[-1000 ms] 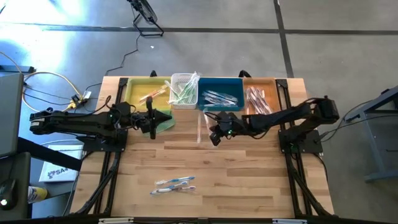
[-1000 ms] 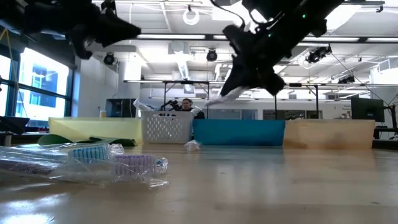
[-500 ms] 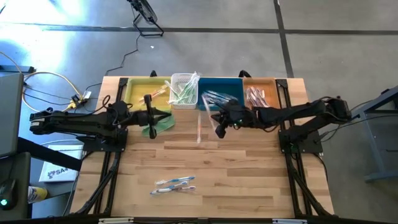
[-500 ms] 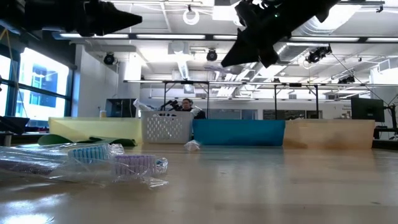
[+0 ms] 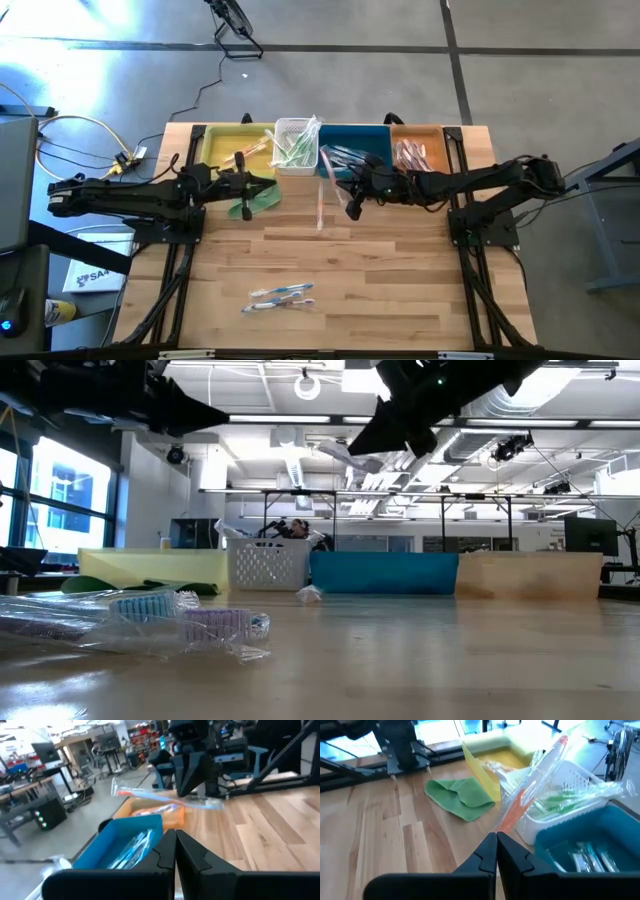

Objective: Pick & Place Toothbrushes
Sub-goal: Put the orange toothbrush into the yellow bin

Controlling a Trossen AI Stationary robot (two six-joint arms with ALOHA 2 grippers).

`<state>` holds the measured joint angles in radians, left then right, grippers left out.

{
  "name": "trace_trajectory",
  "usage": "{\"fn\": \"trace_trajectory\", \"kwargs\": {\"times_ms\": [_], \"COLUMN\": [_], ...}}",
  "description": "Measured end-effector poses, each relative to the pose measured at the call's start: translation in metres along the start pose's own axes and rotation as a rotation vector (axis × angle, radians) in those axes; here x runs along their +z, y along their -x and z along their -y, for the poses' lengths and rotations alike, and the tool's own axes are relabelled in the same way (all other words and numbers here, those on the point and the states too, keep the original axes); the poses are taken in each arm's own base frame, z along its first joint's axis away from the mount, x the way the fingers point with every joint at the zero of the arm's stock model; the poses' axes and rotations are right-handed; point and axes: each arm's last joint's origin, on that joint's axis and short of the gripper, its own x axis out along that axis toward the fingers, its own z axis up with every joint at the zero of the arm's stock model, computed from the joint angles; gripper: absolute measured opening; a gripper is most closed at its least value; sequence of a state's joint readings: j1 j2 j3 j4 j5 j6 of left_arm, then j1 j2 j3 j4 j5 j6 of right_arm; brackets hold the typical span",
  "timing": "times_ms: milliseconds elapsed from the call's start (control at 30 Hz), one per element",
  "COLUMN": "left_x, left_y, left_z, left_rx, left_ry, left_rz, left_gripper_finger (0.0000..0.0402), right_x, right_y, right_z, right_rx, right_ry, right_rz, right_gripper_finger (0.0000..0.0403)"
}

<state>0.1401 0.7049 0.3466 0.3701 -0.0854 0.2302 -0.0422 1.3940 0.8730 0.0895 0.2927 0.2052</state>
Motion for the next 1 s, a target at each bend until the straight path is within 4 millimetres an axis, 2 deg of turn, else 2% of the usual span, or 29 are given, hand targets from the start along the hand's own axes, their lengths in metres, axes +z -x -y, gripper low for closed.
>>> {"fn": "trace_trajectory", "kwargs": {"times_ms": [433, 567, 800, 900, 1000], "left_x": [-0.005, -0.007, -0.014, -0.016, -0.018], "left_y": [0.002, 0.001, -0.009, -0.016, -0.024], "left_z": [-0.035, -0.039, -0.043, -0.045, -0.046], "left_rx": [-0.019, -0.081, -0.025, -0.015, -0.011], "left_ry": [0.154, 0.217, 0.254, 0.193, 0.192], "left_rz": [0.032, 0.041, 0.018, 0.038, 0.073], "left_gripper_finger": [0.0, 0.0, 0.0, 0.0011, 0.0039], "right_x": [0.012, 0.013, 0.016, 0.016, 0.016], "right_y": [0.001, 0.001, 0.002, 0.002, 0.002], "right_z": [-0.004, -0.004, -0.005, -0.005, -0.005], "right_rx": [0.031, 0.031, 0.033, 0.031, 0.031], "right_ry": [0.073, 0.097, 0.114, 0.136, 0.138], "right_rz": [0.121, 0.132, 0.161, 0.161, 0.16], "right_gripper_finger": [0.0003, 0.0003, 0.0003, 0.0003, 0.0003]}}
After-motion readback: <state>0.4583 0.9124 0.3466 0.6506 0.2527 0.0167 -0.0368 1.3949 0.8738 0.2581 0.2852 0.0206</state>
